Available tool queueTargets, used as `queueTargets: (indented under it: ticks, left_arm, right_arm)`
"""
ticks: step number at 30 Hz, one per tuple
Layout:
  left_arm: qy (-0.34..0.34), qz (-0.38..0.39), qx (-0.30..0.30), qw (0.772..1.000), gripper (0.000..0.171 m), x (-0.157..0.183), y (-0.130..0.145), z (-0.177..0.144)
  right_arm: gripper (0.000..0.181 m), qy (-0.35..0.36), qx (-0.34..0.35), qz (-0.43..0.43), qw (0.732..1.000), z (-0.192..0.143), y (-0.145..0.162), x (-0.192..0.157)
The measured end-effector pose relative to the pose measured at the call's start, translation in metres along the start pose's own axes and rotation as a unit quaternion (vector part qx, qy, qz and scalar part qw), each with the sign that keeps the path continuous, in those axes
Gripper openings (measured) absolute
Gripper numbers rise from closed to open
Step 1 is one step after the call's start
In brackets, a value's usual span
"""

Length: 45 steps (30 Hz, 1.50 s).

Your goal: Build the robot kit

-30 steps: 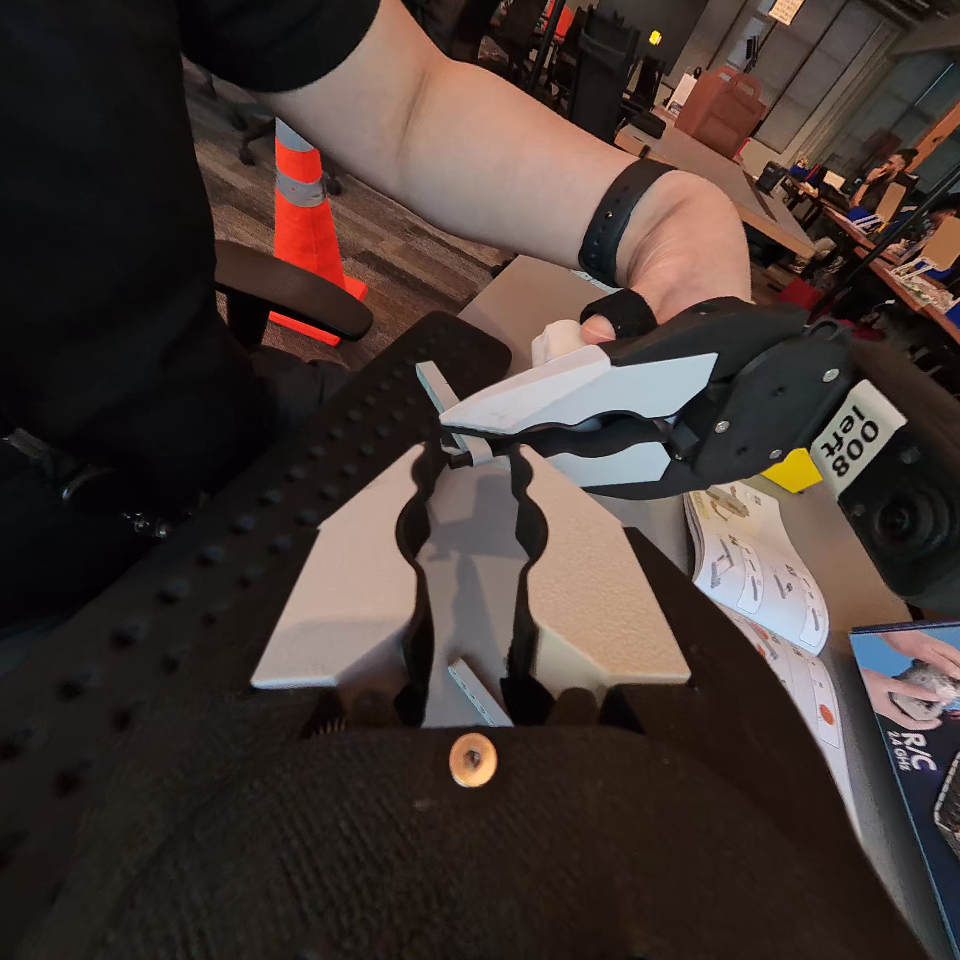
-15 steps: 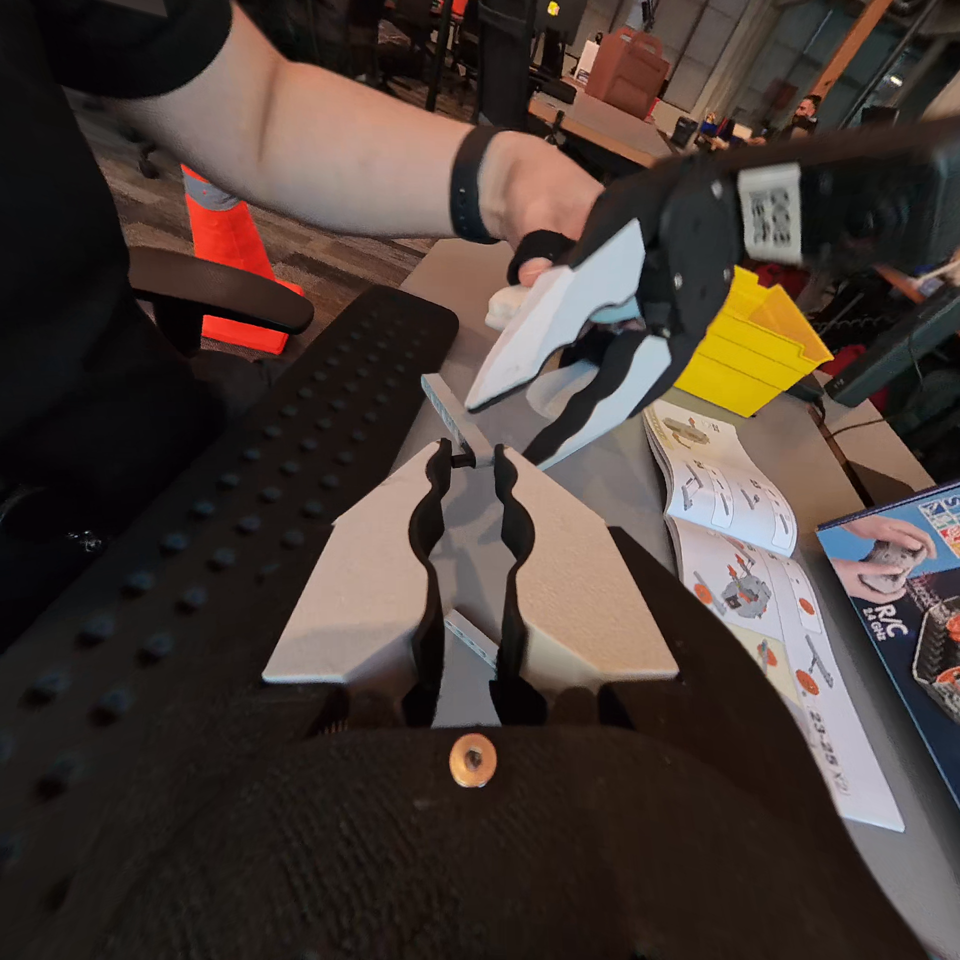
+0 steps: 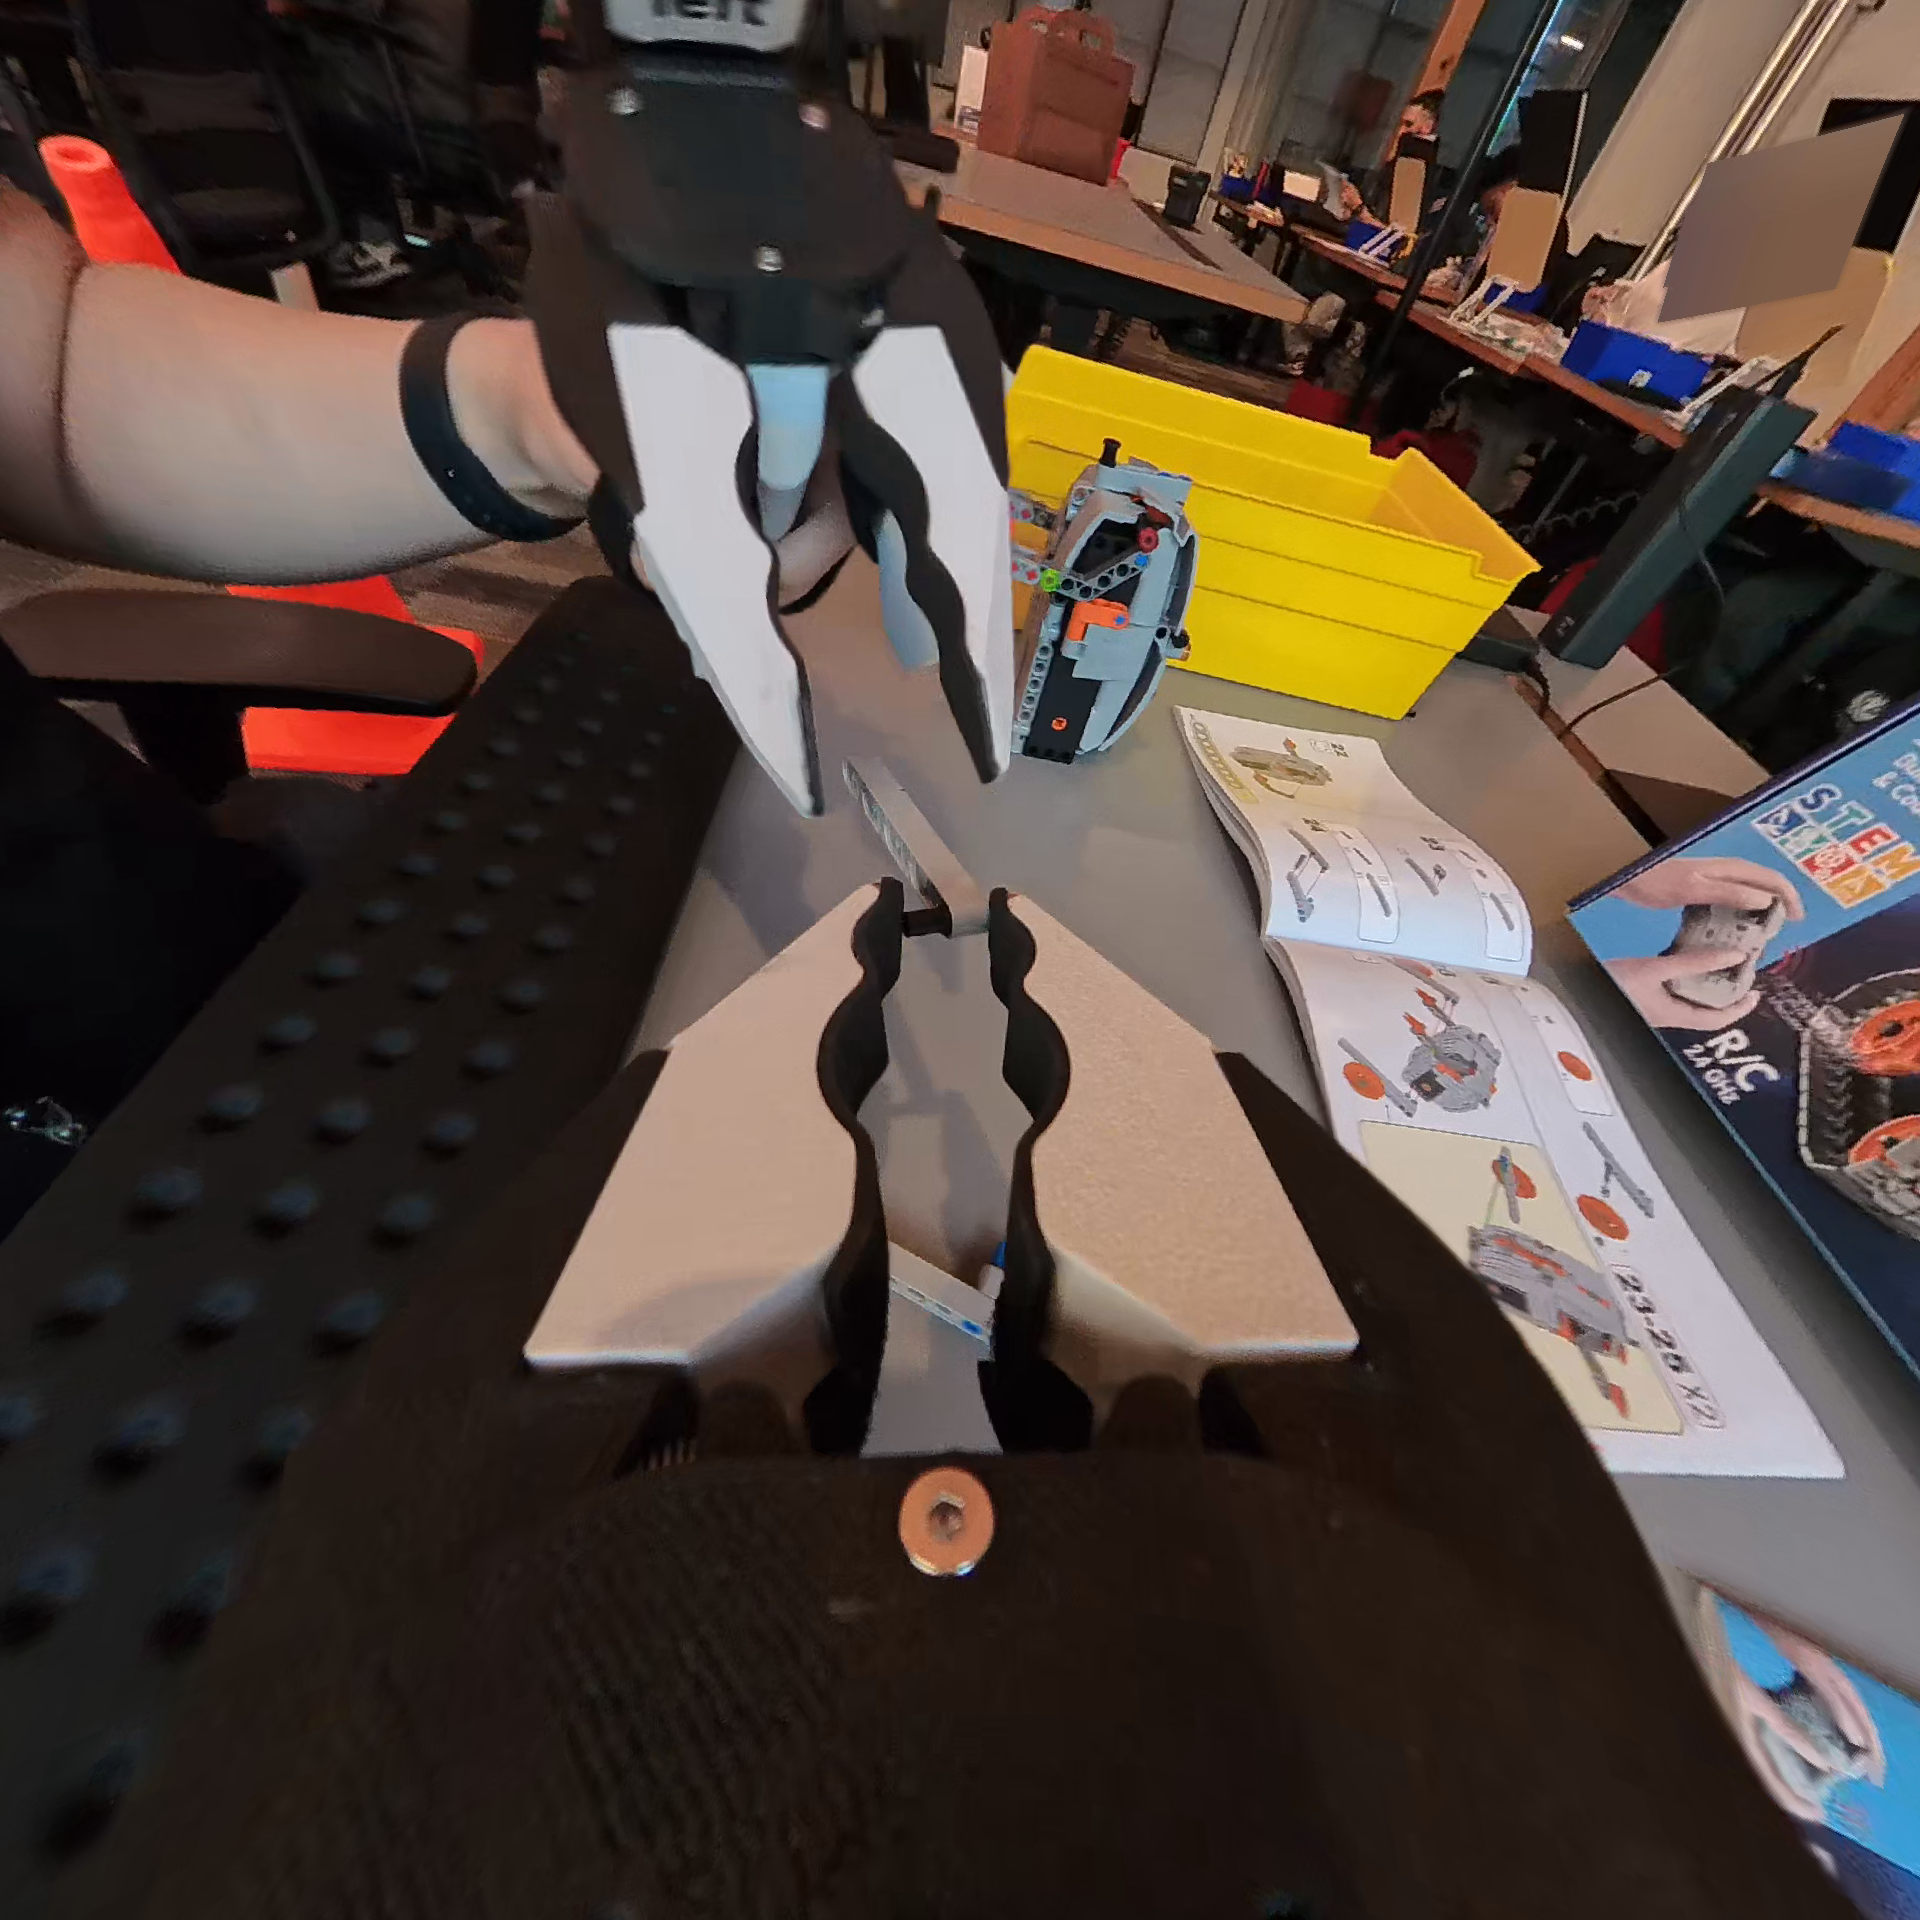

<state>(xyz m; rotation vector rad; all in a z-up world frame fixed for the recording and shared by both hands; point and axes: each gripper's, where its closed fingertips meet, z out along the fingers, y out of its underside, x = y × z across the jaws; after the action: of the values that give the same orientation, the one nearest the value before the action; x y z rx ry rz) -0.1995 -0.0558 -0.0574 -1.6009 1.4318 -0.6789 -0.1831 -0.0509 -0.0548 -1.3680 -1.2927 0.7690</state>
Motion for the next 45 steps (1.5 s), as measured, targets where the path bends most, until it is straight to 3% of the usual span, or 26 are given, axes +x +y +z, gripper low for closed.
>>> queueTargets:
  ticks: [3, 12, 20, 22, 24, 28, 41, 42, 44, 45]
  left_arm:
    - [-0.046, 0.047, -0.020, 0.998, 0.034, 0.000, 0.004, 0.004]
    - [0.027, -0.021, -0.027, 0.999, 0.034, 0.007, 0.017, 0.011]
    - [0.039, -0.014, -0.024, 0.999, 0.006, 0.002, 0.023, 0.019]
    - [0.038, -0.013, -0.014, 0.999, 0.006, 0.000, 0.022, 0.021]
    - [0.042, -0.019, -0.005, 0.999, 0.018, -0.003, 0.020, 0.026]
    - [0.066, -0.028, -0.010, 0.997, 0.005, -0.007, 0.024, 0.038]
    - [0.097, -0.056, 0.020, 0.994, 0.005, -0.012, 0.015, 0.043]
    - [0.094, -0.053, 0.019, 0.994, 0.005, -0.012, 0.015, 0.042]
    - [0.082, -0.051, 0.018, 0.995, 0.005, -0.014, 0.017, 0.040]
    - [0.079, -0.055, 0.017, 0.995, 0.005, -0.015, 0.019, 0.039]
  right_arm:
    - [0.015, -0.002, 0.004, 0.008, 1.000, 0.003, 0.000, -0.001]
    - [0.014, 0.009, 0.013, -0.002, 1.000, 0.009, -0.005, -0.003]
    - [0.015, 0.001, 0.005, 0.013, 1.000, 0.013, 0.001, -0.001]
    - [0.015, 0.005, 0.003, 0.009, 1.000, 0.012, 0.004, 0.002]
    - [0.015, 0.012, 0.000, 0.014, 1.000, 0.010, 0.007, 0.008]
    - [0.014, 0.013, 0.017, 0.030, 0.999, 0.003, 0.006, 0.017]
    - [0.015, -0.020, 0.054, 0.077, 0.995, -0.002, 0.008, 0.026]
    - [0.015, -0.030, 0.048, 0.077, 0.995, -0.003, 0.010, 0.023]
    - [0.040, -0.043, 0.016, 0.064, 0.997, -0.005, 0.019, 0.022]
    - [0.044, -0.044, -0.003, 0.057, 0.997, -0.009, 0.027, 0.023]
